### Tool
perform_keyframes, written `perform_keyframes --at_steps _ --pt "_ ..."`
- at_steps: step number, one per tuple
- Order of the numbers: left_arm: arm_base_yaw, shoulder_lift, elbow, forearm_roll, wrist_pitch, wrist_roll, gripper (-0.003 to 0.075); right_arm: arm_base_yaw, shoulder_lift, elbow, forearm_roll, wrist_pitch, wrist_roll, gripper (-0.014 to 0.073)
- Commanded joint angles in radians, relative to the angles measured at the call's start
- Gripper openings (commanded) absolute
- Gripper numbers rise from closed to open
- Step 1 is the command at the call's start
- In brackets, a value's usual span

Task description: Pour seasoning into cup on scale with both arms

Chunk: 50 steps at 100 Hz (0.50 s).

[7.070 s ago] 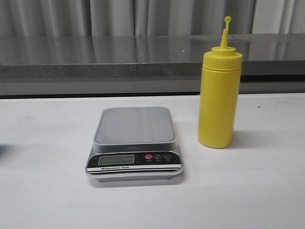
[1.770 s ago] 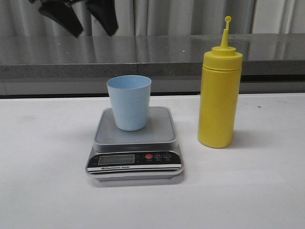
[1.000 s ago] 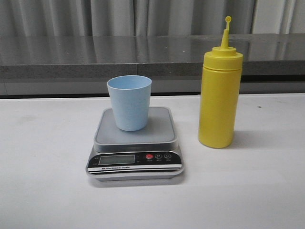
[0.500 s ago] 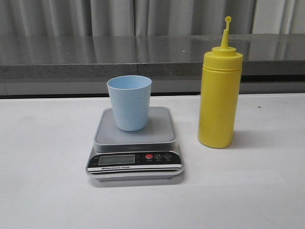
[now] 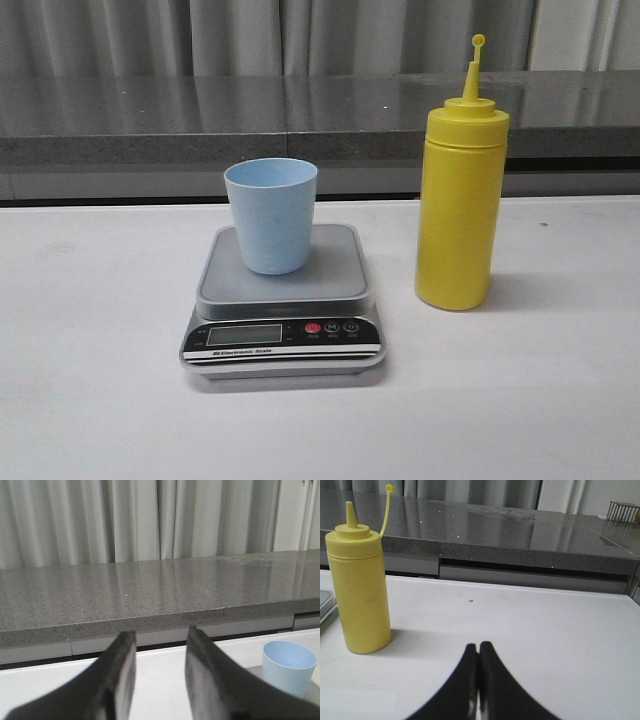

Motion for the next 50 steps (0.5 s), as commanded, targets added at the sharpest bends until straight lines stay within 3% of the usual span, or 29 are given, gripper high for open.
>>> perform_keyframes --at_steps 1,7,33,50 --pt "0.002 0.007 -0.027 -0.002 -0.091 -0.003 0.0046 -0.005 -0.016 0.001 -0.010 -0.075 -0.003 -0.0067" --pt "0.002 0.007 -0.027 -0.002 -0.091 -0.003 -0.0020 -0.005 -0.016 0.001 -0.010 -0.080 -0.003 -0.0067" --pt "0.002 0.007 -0.027 -0.002 -0.091 -0.003 -0.0018 -0.005 -0.016 -0.008 0.065 -0.339 -0.001 -0.0067" --pt "0.002 0.007 -0.027 -0.002 -0.091 -0.003 -0.0018 -0.004 0.036 -0.122 0.177 -0.164 -0.001 -0.0067"
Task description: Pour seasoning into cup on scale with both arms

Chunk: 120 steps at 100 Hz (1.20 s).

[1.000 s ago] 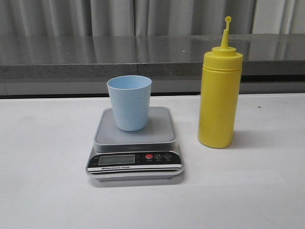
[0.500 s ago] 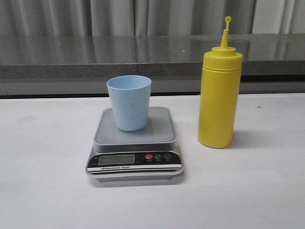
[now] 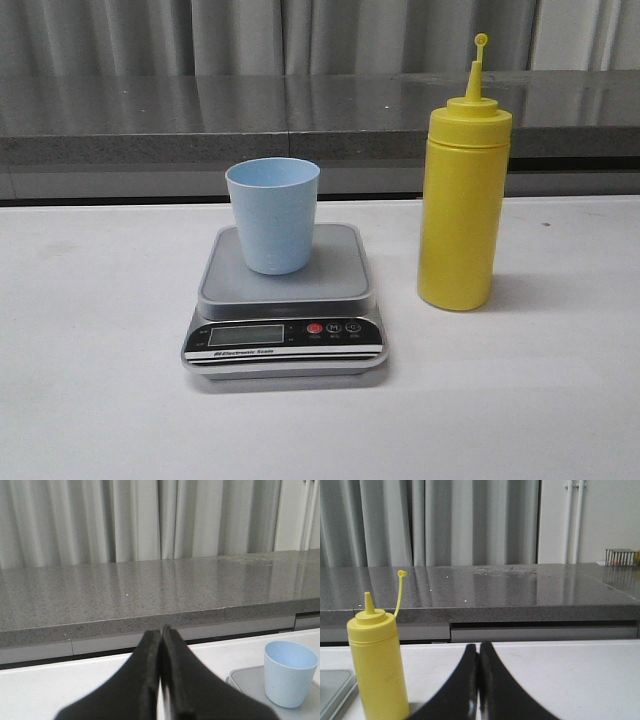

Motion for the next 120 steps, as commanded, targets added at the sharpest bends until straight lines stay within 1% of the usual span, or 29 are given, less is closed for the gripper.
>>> perform_keyframes --at_steps 1,11,18,38,52,63,70,85,90,112,120 --pt "0.002 0.007 -0.027 -0.002 -0.091 -0.004 -0.0018 -0.004 0.044 -0.102 0.048 0.013 -0.001 -0.0067" --pt "0.002 0.007 -0.027 -0.002 -0.091 -0.004 -0.0018 -0.004 0.127 -0.200 0.049 0.102 -0.001 -0.0067" --pt "0.002 0.007 -0.027 -0.002 -0.091 -0.004 -0.0018 -0.004 0.201 -0.272 0.049 0.128 -0.001 -0.0067" --pt "0.002 0.007 -0.027 -0.002 -0.091 -0.004 -0.0018 -0.004 0.463 -0.465 0.049 0.118 -0.002 -0.0067" --pt "0.002 0.007 -0.027 -0.002 -0.091 -0.004 -0.0018 0.004 0.640 -0.557 0.048 0.036 -0.002 -0.0067" --pt "0.002 0.007 -0.027 -0.002 -0.091 -0.004 -0.0018 0.027 0.760 -0.591 0.005 -0.081 -0.002 -0.0067" --pt "0.002 0.007 -0.027 -0.002 -0.091 -0.004 -0.0018 0.055 0.834 -0.600 -0.081 -0.153 -0.002 -0.0067" --pt "0.002 0.007 -0.027 -0.002 -0.091 -0.004 -0.0018 0.129 0.986 -0.601 -0.342 -0.273 -0.002 -0.0067" --pt "0.002 0.007 -0.027 -0.002 -0.091 -0.004 -0.0018 0.152 1.027 -0.601 -0.388 -0.306 -0.002 -0.0067" --pt "0.002 0.007 -0.027 -0.002 -0.091 -0.004 -0.0018 0.183 1.162 -0.593 -0.382 -0.378 0.001 -0.0062" --pt "0.002 0.007 -0.027 -0.002 -0.091 -0.004 -0.0018 0.183 1.184 -0.568 -0.358 -0.422 0.001 -0.0010"
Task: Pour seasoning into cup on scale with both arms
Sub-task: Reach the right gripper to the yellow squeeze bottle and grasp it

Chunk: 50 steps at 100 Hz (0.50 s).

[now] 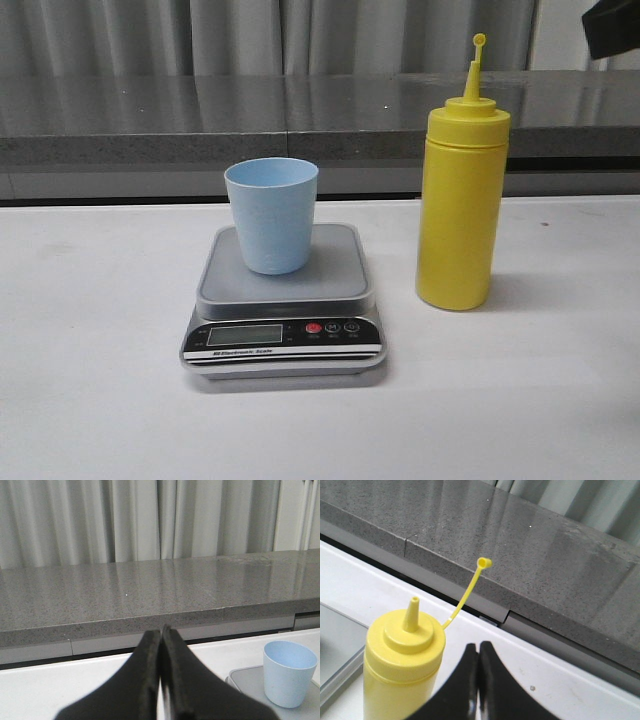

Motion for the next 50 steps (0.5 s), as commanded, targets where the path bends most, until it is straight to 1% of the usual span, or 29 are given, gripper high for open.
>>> perform_keyframes --at_steps 1,6,13,17,18,20,25,27,28,30,37,50 --pt "0.002 0.007 -0.027 -0.002 -0.091 -0.004 -0.0018 0.001 0.005 -0.006 0.021 -0.136 0.001 -0.0002" --pt "0.002 0.007 -0.027 -0.002 -0.091 -0.004 -0.0018 0.001 0.008 0.014 0.035 -0.166 0.002 0.0064" --pt "0.002 0.007 -0.027 -0.002 -0.091 -0.004 -0.0018 0.001 0.008 0.046 0.045 -0.207 0.002 0.0207" --pt "0.002 0.007 -0.027 -0.002 -0.091 -0.004 -0.0018 0.001 0.008 0.068 0.055 -0.233 0.002 0.0318" --pt "0.002 0.007 -0.027 -0.002 -0.091 -0.004 -0.0018 0.001 0.008 0.076 0.055 -0.237 0.002 0.0358" --pt "0.002 0.007 -0.027 -0.002 -0.091 -0.004 -0.0018 0.001 0.008 0.083 0.060 -0.251 0.002 0.0400" --pt "0.002 0.007 -0.027 -0.002 -0.091 -0.004 -0.0018 0.001 0.008 0.112 0.067 -0.282 0.003 0.0560" --pt "0.002 0.007 -0.027 -0.002 -0.091 -0.004 -0.0018 0.001 0.008 0.119 0.071 -0.294 0.003 0.0596" --pt "0.002 0.007 -0.027 -0.002 -0.091 -0.004 -0.0018 0.001 0.008 0.126 0.073 -0.298 0.003 0.0631" --pt "0.002 0.007 -0.027 -0.002 -0.091 -0.004 -0.0018 0.001 0.012 0.135 0.078 -0.307 0.003 0.0675" --pt "0.002 0.007 -0.027 -0.002 -0.091 -0.004 -0.0018 0.001 0.028 0.159 0.080 -0.329 0.008 0.0640" --pt "0.002 0.007 -0.027 -0.002 -0.091 -0.004 -0.0018 0.001 0.100 0.169 0.080 -0.374 0.017 0.0639"
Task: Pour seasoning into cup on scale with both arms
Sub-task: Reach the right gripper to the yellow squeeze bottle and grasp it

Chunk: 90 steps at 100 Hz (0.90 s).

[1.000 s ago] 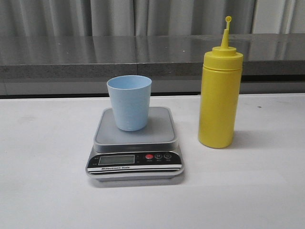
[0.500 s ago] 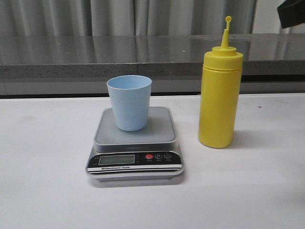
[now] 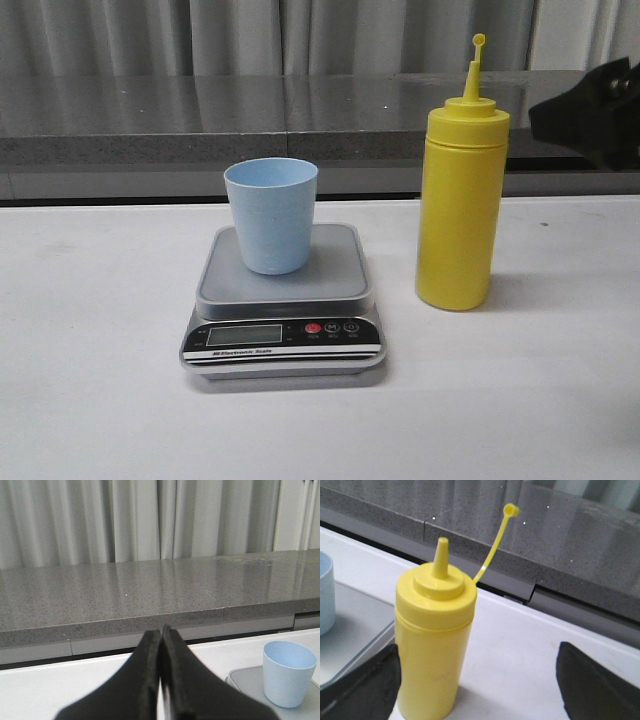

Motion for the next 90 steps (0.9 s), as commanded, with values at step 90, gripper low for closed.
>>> perform_keyframes --at_steps 90 --pt "0.002 0.007 -0.027 -0.002 -0.091 -0.004 -0.0018 0.001 0.482 -0.102 -0.061 -0.546 0.115 0.0639"
